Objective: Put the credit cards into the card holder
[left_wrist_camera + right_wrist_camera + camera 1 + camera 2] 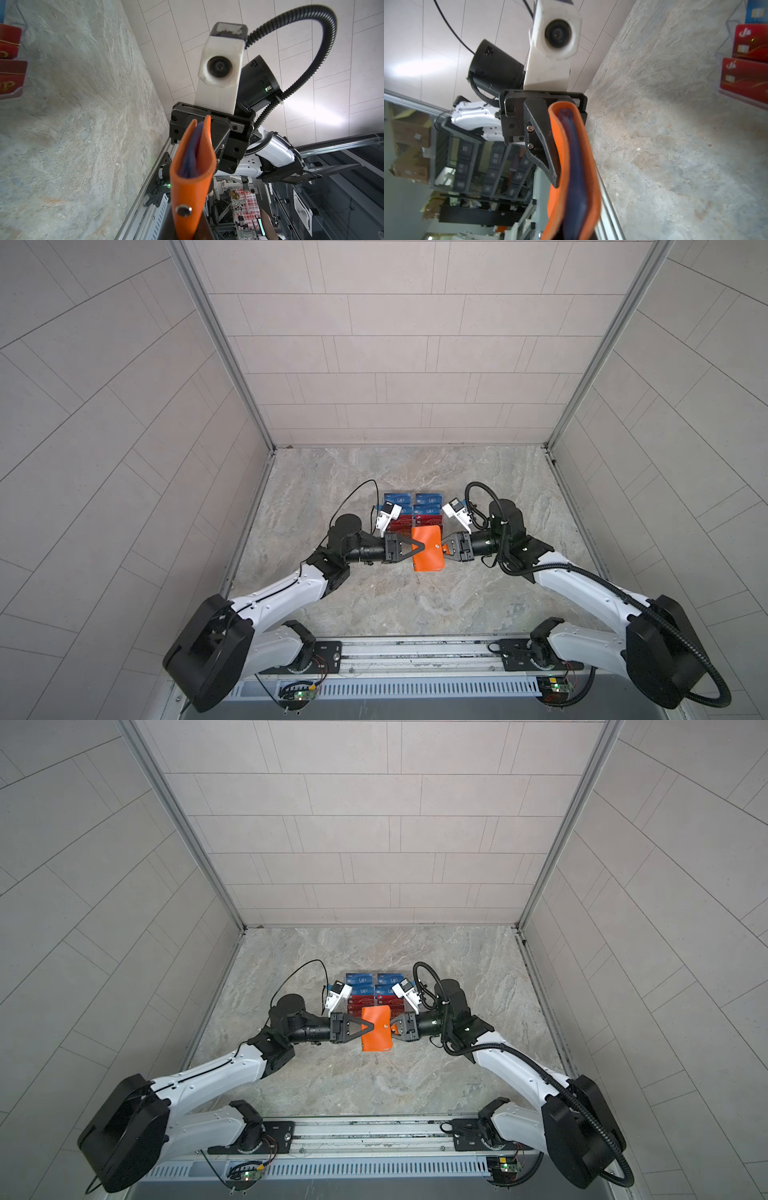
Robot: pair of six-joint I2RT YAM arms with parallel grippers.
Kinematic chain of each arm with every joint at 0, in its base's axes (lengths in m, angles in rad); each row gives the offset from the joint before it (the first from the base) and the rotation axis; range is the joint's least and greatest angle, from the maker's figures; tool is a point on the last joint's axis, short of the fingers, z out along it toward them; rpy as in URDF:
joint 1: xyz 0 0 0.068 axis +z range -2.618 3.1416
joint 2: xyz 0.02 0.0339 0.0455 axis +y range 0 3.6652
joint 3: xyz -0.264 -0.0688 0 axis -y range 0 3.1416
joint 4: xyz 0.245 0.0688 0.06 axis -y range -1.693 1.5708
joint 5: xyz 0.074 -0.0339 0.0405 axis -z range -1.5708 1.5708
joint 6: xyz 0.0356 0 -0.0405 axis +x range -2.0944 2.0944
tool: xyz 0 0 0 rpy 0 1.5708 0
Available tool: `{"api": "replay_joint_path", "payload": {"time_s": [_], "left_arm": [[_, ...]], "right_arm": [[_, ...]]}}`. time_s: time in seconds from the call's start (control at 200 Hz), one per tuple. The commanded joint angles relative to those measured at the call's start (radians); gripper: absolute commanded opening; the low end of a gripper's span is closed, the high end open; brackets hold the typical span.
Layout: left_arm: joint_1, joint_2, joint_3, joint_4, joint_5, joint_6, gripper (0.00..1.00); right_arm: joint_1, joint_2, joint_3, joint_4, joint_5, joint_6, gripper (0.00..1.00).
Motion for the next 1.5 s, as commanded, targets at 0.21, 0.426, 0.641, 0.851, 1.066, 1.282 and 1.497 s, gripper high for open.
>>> {"api": "replay_joint_path", "payload": {"time_s": [0.21, 0.426, 0.641, 0.851, 1.066, 1.282, 1.497], "left_arm": [[0.01, -0.047, 0.159, -0.368, -0.095, 0.166, 0.66], [0.032, -0.04, 0.42, -1.029, -0.401, 0.397, 0.74], [-0.084, 0.038, 0.635, -1.376, -0.77, 0.407, 0.72], [-0.249, 0.157, 0.762, -1.438, -0.954, 0.353, 0.75], [-0.28, 0.274, 0.791, -1.371, -0.931, 0.359, 0.79], [-0.279, 0.362, 0.859, -1.483, -1.042, 0.393, 0.79], [-0.26, 0.335, 0.817, -1.549, -1.069, 0.394, 0.72]], "right_arm": [[-0.002, 0.018, 0.052, -0.048, 0.004, -0.062, 0.0], [-0.007, 0.104, 0.107, -0.141, 0.067, -0.127, 0.0], [-0.003, 0.232, 0.164, -0.162, 0.145, -0.104, 0.0], [0.035, 0.261, 0.154, -0.096, 0.216, -0.057, 0.0], [0.066, 0.292, 0.147, -0.048, 0.266, -0.008, 0.0], [0.074, 0.312, 0.168, -0.058, 0.278, -0.016, 0.0], [0.074, 0.324, 0.16, -0.067, 0.281, -0.023, 0.0]]}}
